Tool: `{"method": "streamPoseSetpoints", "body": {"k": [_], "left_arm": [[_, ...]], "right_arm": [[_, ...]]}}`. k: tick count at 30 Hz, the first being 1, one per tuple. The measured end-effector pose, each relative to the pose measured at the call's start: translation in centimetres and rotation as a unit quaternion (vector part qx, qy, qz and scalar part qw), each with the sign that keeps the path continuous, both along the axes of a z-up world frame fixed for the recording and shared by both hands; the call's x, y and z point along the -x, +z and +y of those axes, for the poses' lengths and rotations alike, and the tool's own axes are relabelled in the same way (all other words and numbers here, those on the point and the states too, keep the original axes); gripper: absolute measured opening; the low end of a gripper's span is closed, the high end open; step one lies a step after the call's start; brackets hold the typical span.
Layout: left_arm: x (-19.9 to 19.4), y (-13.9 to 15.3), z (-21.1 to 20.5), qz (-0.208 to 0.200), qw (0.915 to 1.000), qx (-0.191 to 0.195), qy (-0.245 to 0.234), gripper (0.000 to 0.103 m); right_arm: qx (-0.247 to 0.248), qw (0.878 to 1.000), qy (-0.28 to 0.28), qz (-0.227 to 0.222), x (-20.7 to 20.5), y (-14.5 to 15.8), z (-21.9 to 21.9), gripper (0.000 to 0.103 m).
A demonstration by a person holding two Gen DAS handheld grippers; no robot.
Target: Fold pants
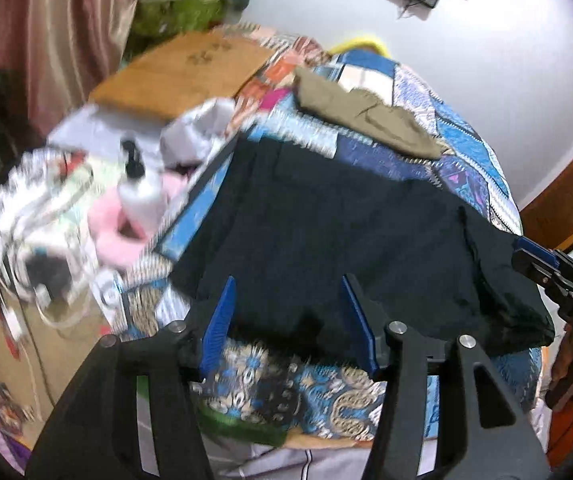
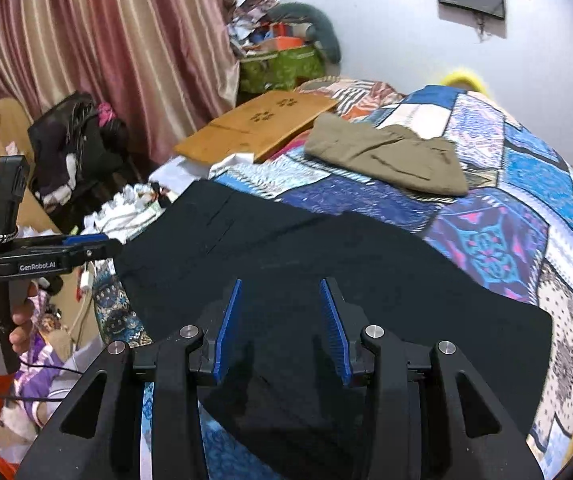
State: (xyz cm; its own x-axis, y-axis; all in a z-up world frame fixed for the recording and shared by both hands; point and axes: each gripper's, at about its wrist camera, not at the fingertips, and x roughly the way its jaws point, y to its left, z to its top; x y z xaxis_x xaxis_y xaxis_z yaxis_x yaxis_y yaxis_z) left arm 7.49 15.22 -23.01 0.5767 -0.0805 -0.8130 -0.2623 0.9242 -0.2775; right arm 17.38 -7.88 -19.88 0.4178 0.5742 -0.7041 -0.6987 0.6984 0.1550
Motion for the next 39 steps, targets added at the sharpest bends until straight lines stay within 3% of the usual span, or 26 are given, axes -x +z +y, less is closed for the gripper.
{"method": "streamPoseSetpoints", "body": {"k": [10, 22, 39], "left_arm": [[1.1, -5.2, 0.1, 0.035, 0.9928, 0.113, 0.016, 0.057], [-0.2, -5.5, 1.1, 0.020, 0.9882, 0.147, 0.036, 0.060], [-0.6, -5.3, 2.9, 0.008, 0.9837, 0.174, 0.045, 0.060]], "right_arm": [[0.050, 0.998, 0.014, 0.036, -0.7, -3.1, 2.5, 0.037], [0.065, 0.995, 0.027, 0.076, -1.0, -4.8, 2.9, 0.037], [0.067, 0.995, 0.029, 0.074, -0.8, -5.1, 3.3, 0.037]]}}
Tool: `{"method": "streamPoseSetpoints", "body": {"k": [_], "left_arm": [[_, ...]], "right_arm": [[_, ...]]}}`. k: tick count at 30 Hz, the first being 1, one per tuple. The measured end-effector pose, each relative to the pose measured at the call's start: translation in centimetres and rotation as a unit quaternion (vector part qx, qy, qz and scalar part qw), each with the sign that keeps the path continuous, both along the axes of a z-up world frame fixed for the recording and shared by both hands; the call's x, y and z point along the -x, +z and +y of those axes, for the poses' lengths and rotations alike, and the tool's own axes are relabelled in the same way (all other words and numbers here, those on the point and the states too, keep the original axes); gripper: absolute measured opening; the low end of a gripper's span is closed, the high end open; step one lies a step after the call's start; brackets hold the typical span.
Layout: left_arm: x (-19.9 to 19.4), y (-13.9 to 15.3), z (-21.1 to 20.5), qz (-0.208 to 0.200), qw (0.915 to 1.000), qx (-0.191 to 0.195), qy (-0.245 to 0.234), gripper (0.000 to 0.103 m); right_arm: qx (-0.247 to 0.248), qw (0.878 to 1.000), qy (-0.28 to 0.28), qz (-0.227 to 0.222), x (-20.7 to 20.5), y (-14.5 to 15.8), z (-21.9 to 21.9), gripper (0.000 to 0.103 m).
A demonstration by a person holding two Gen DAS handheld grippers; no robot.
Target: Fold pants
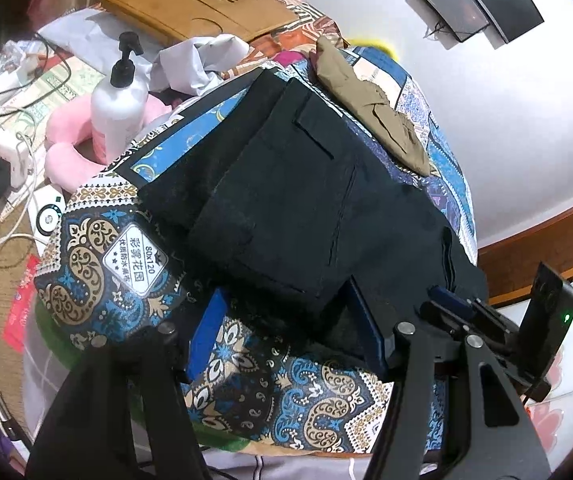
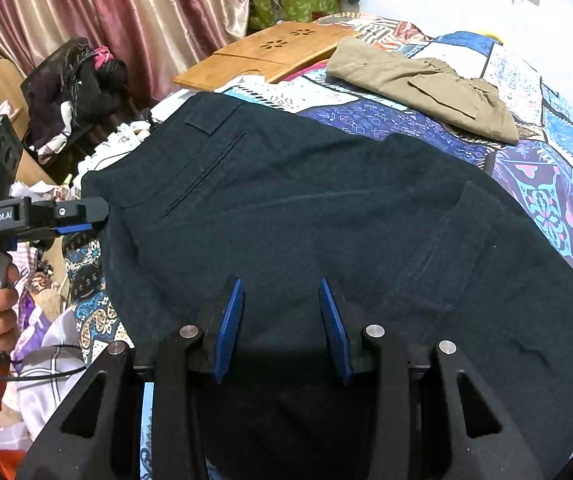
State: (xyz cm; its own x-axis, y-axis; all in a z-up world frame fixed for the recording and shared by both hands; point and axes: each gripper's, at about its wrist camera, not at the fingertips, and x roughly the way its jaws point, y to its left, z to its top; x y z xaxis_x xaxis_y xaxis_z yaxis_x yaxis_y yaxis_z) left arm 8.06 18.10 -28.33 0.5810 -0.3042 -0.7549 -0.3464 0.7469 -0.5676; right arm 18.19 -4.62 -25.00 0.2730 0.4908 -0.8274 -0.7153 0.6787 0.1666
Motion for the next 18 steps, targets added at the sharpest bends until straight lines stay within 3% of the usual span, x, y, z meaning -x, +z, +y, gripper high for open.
{"method": "streamPoseSetpoints", "body": {"k": [4, 7, 10, 12, 13, 18], "left_arm": [[-1.1, -1.2, 0.6, 0.016, 0.9997, 0.012, 0.012, 0.060], [-1.9, -1.3, 0.4, 0.015, 0.9997, -0.004, 0.019, 0.060], [-2.7, -1.0, -0.7, 0.021, 0.9979, -0.059, 0.013, 0.048], [-3.0, -0.8, -1.5, 0.022, 0.9961, -0.086, 0.000, 0.034], [-3.0, -0.6, -2.0, 0.020, 0.9946, -0.102, -0.008, 0.033], [-3.1, 2.0, -5.0, -0.007, 0.9761, -0.214, -0.038, 0.023]], "right_arm": [[0.002, 1.000, 0.001, 0.000, 0.0, -0.1, 0.1, 0.037], [0.004, 1.000, 0.002, -0.001, 0.0, -0.2, 0.1, 0.037], [0.003, 1.000, 0.002, -0.001, -0.1, -0.2, 0.1, 0.037], [0.001, 1.000, 0.000, 0.000, -0.1, -0.1, 0.0, 0.037], [-0.001, 1.000, 0.000, 0.000, -0.1, 0.0, -0.1, 0.037], [-0.024, 1.000, -0.017, -0.010, 0.0, 1.2, -1.2, 0.037]]}}
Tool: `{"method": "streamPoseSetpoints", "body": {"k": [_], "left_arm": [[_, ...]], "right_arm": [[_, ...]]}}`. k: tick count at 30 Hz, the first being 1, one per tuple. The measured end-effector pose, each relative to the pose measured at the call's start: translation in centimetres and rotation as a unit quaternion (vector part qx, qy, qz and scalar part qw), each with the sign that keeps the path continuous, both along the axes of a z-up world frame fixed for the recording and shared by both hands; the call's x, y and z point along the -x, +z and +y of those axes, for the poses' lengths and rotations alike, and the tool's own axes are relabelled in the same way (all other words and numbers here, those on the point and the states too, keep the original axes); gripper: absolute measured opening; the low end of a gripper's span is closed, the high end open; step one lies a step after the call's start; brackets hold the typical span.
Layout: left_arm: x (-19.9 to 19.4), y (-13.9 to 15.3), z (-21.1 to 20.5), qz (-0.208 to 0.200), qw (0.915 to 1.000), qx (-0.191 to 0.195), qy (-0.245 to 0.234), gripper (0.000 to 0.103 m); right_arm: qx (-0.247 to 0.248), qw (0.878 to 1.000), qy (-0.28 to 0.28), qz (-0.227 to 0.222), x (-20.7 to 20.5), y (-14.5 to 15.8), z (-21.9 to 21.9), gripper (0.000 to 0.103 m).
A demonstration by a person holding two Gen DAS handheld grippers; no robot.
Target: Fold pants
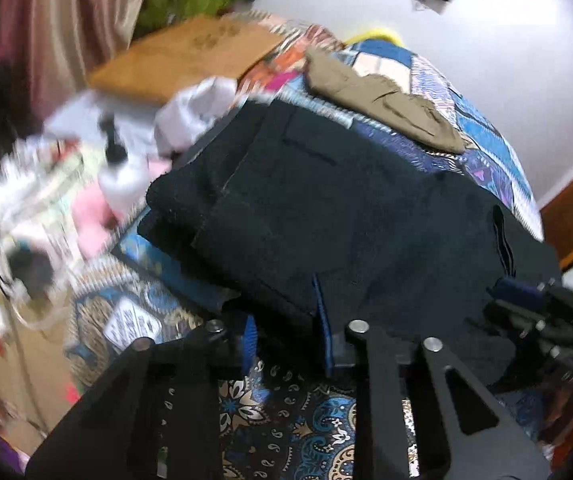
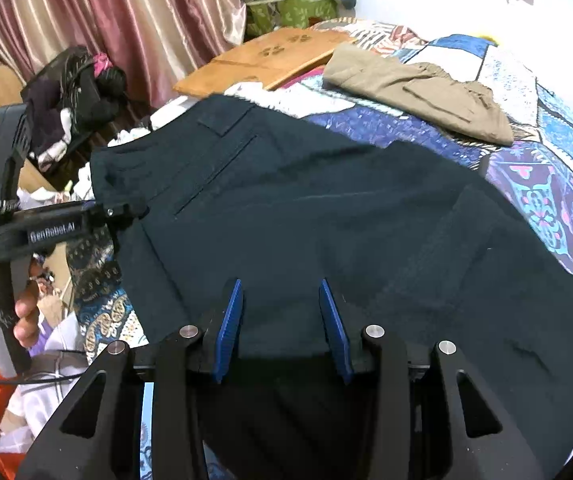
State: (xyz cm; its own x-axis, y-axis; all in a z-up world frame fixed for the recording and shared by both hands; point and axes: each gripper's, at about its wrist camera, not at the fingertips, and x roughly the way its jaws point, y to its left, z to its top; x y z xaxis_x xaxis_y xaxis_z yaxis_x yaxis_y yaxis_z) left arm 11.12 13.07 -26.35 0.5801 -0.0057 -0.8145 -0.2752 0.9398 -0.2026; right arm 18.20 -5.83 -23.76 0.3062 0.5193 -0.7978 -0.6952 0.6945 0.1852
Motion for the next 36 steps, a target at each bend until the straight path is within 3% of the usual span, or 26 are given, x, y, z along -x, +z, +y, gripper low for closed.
{"method": "streamPoseSetpoints", "body": {"k": [5, 11, 14, 22, 30, 36], "left_arm": [[-0.4, 3.6, -2.3, -0.041, 0.9962, -0.070, -0.031, 0.020], [-0.9, 7.5, -4.5, -0.087, 0.9901, -0.092, -0.062, 0.020], [-0.9, 9.2, -5.9, -0.108, 0.9856, -0.104, -0.079, 0.020], [-1.6, 12.8, -11.0, -0.148, 0.9698, -0.143, -0.131, 0.020], [-2.9, 15.0, -16.5, -0.175, 0.9563, -0.142, -0.186, 0.019], [-3.7, 15.5, -22.0, -0.184, 0.9414, -0.131, -0.250, 0.015]], "right_arm": [[-0.041, 0.998, -0.034, -0.019, 0.2, 2.8, -3.4, 0.037], [-0.055, 0.993, -0.095, -0.046, 0.4, 4.9, -8.9, 0.037], [-0.040, 0.990, -0.128, -0.049, 0.4, 4.5, -11.8, 0.037], [-0.023, 0.982, -0.188, -0.004, 0.6, 0.9, -17.5, 0.037], [-0.055, 0.980, -0.189, -0.002, 0.9, -0.4, -18.1, 0.040], [-0.074, 0.980, -0.186, -0.004, 1.3, -0.4, -18.3, 0.041]]}}
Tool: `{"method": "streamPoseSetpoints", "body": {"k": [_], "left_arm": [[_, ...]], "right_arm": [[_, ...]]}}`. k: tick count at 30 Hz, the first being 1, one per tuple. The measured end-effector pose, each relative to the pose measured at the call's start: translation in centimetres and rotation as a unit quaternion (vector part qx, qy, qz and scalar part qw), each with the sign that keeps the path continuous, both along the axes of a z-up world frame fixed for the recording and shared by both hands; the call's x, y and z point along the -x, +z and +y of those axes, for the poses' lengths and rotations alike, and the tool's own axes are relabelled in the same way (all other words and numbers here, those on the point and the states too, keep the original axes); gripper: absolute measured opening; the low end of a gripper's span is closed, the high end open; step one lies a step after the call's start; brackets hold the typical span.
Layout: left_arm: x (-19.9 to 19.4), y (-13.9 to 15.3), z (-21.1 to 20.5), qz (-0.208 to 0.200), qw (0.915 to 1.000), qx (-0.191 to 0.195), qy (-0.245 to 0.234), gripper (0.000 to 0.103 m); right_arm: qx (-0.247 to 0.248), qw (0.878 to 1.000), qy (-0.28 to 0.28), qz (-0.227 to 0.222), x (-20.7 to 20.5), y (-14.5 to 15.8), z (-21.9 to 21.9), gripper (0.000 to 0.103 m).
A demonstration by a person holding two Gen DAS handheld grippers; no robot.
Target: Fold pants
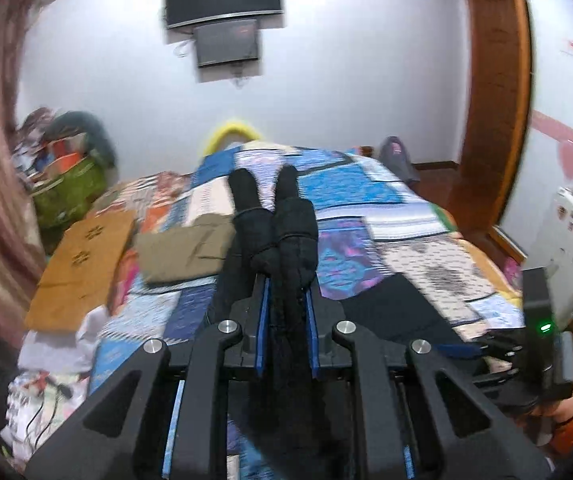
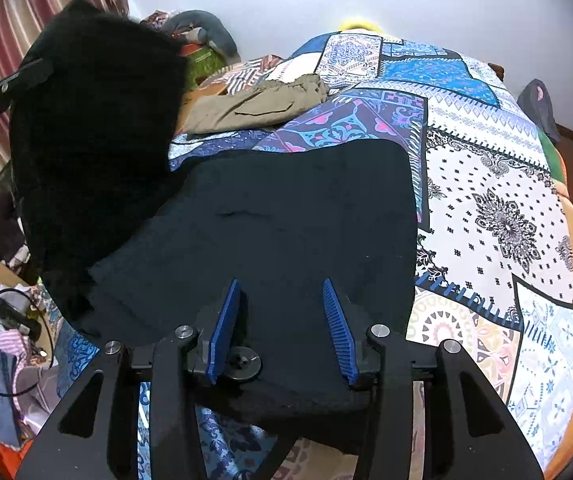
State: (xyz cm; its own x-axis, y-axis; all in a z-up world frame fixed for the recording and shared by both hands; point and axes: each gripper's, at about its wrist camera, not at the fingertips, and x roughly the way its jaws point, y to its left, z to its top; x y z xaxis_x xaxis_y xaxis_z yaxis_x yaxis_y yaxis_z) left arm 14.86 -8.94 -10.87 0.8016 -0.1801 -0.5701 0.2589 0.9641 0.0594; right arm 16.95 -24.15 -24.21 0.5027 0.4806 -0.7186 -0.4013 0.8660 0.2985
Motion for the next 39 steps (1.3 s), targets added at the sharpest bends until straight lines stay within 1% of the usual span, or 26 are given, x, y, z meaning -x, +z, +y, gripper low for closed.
{"method": "streamPoseSetpoints", "body": {"k": [3, 4, 7, 10, 12, 15, 17, 20, 21, 23, 25, 27, 28, 30, 32, 34, 39], "left_arm": [[-0.4, -0.8, -3.4, 0.008, 0.9990, -0.001, -0.045, 0.015], [-0.4, -1.5, -5.0, 0.011, 0.9979, -0.008, -0.063, 0.015], [-0.1, -3.5, -8.3, 0.023, 0.9951, -0.027, -0.092, 0.015], [0.5, -4.7, -9.4, 0.038, 0.9928, -0.023, -0.111, 0.015], [0.8, -5.1, -9.2, 0.047, 0.9925, -0.017, -0.112, 0.015], [0.7, -4.7, -8.1, 0.052, 0.9932, 0.002, -0.104, 0.015], [0.0, -4.0, -7.5, 0.047, 0.9943, 0.014, -0.095, 0.015], [-0.5, -3.0, -7.0, 0.038, 0.9952, 0.022, -0.087, 0.015], [-0.6, -2.8, -7.1, 0.035, 0.9953, 0.023, -0.087, 0.015], [-0.4, -2.3, -7.7, 0.027, 0.9945, 0.026, -0.098, 0.015], [0.3, -1.9, -8.6, 0.016, 0.9920, 0.029, -0.122, 0.015], [0.9, -2.0, -9.7, 0.015, 0.9893, 0.025, -0.143, 0.015], [1.2, -2.5, -10.5, 0.019, 0.9879, 0.012, -0.153, 0.015], [1.4, -3.6, -11.4, 0.031, 0.9871, -0.007, -0.157, 0.015], [1.4, -5.2, -11.7, 0.067, 0.9835, -0.002, -0.168, 0.015], [1.6, -6.4, -11.7, 0.096, 0.9802, 0.005, -0.173, 0.015], [2.1, -7.7, -11.9, 0.131, 0.9756, 0.010, -0.176, 0.017]], "right_arm": [[-0.012, 1.000, -0.003, -0.001, 0.2, 0.0, -0.2, 0.041], [-0.014, 1.000, -0.003, 0.000, 0.1, -0.1, -0.2, 0.041], [-0.025, 1.000, -0.005, 0.006, 0.3, 0.2, -0.5, 0.041], [-0.030, 0.999, -0.011, 0.004, 1.0, 0.9, -1.6, 0.041], [-0.027, 0.999, -0.018, 0.000, 1.5, 1.4, -2.6, 0.041], [-0.011, 0.999, -0.034, -0.007, 2.0, 1.7, -3.9, 0.041], [-0.001, 0.999, -0.043, -0.005, 2.1, 1.4, -4.4, 0.041], [-0.012, 0.999, -0.041, 0.028, 1.5, -0.4, -4.6, 0.041], [-0.013, 0.999, -0.042, 0.028, 1.6, -0.7, -4.5, 0.041], [-0.007, 0.999, -0.040, 0.018, 1.9, -0.8, -4.1, 0.043], [-0.006, 0.999, -0.038, 0.018, 1.8, -0.7, -3.9, 0.044], [-0.009, 0.999, -0.038, 0.019, 1.7, -0.8, -4.0, 0.044], [-0.010, 0.999, -0.038, 0.019, 1.7, -0.7, -4.0, 0.043], [-0.018, 0.999, -0.041, 0.022, 1.9, -0.6, -4.5, 0.043], [-0.027, 0.998, -0.049, 0.027, 2.0, -0.4, -5.2, 0.043], [-0.030, 0.997, -0.060, 0.022, 2.7, 0.1, -6.2, 0.043], [-0.010, 0.996, -0.092, 0.010, 4.7, 1.4, -8.5, 0.044]]}}
